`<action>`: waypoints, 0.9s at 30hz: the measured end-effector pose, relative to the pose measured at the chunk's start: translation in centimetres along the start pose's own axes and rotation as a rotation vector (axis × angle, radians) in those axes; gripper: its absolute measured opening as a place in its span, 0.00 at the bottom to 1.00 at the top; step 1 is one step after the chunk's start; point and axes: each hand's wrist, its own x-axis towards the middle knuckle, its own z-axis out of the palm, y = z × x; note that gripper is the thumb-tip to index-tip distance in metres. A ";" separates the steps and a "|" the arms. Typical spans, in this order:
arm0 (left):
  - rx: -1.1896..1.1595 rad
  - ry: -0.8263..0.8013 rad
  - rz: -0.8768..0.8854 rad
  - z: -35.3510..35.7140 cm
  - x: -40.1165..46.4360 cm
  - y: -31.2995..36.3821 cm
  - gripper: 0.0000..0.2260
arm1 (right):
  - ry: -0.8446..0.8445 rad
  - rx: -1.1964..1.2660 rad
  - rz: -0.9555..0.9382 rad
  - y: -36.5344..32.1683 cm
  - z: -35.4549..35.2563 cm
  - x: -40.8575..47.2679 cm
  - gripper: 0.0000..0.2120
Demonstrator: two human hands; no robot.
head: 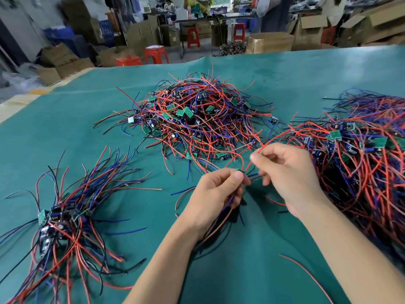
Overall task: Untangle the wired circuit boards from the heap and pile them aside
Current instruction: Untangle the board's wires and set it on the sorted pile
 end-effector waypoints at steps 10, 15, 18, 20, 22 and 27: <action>0.015 -0.019 0.015 0.0 -0.2 0.1 0.09 | 0.678 -0.185 -0.251 0.4 -5.4 2.6 0.04; -0.117 0.051 -0.032 0.1 -0.1 0.1 0.11 | 0.587 -0.287 -0.226 0.4 -4.6 2.2 0.08; -0.169 0.076 -0.030 0.0 0.1 0.2 0.07 | -0.101 -0.397 -0.130 0.1 -1.0 0.2 0.14; -0.172 0.069 -0.034 0.0 0.0 0.4 0.07 | -0.357 -0.292 -0.032 -0.3 0.4 -0.7 0.18; -0.180 0.063 -0.043 0.0 -0.1 0.5 0.08 | -0.403 -0.109 0.013 -0.6 0.3 -0.7 0.14; -0.116 0.092 -0.052 0.2 -0.2 0.5 0.10 | -0.321 -0.135 -0.130 -0.6 -0.2 -0.6 0.10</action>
